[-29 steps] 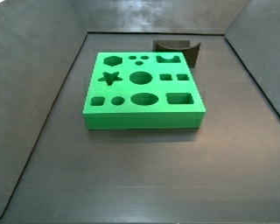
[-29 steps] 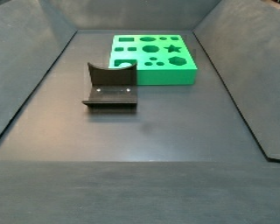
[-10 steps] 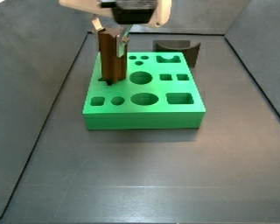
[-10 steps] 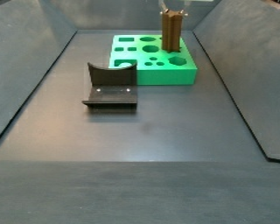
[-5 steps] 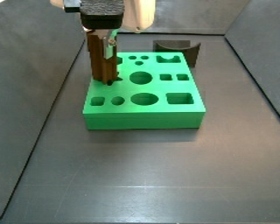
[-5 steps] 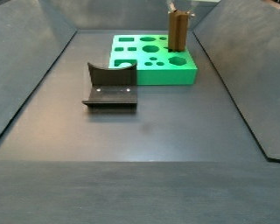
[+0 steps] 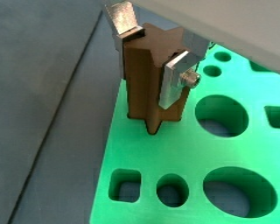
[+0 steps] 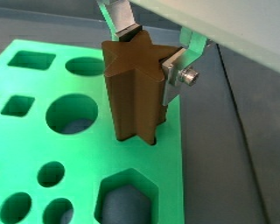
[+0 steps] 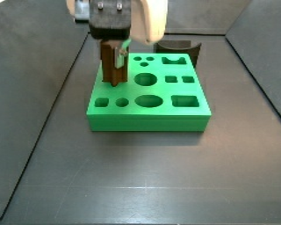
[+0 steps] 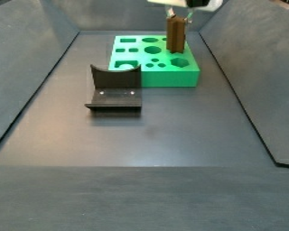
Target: Insert the star object.
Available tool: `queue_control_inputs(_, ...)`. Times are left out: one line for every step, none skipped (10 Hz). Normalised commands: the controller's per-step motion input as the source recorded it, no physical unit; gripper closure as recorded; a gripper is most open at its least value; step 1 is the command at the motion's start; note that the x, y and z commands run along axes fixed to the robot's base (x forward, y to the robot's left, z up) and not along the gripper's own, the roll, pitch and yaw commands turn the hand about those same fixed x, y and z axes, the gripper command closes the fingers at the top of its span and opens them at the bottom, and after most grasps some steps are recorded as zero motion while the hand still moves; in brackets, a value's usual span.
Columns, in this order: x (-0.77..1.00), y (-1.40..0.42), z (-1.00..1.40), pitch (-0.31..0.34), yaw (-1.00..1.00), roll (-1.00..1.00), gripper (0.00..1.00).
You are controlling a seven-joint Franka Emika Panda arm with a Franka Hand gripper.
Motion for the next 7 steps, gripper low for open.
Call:
queue_control_inputs(-0.11,-0.05,-0.92,-0.173,-0.24,0.00,1.00)
queue_control_inputs(-0.30,-0.03,-0.98,-0.157,-0.14,0.01,1.00)
queue_control_inputs(-0.37,-0.03,-1.00,-0.140,-0.12,0.01,1.00)
queue_control_inputs(-0.37,-0.11,-1.00,-0.140,-0.10,0.00,1.00)
queue_control_inputs(0.00,-0.02,-0.83,-0.151,-0.04,-0.10,1.00)
queue_control_inputs(0.00,0.10,-0.19,-0.070,-0.01,-0.15,1.00)
queue_control_inputs(0.00,0.00,0.00,0.000,0.00,0.00,1.00)
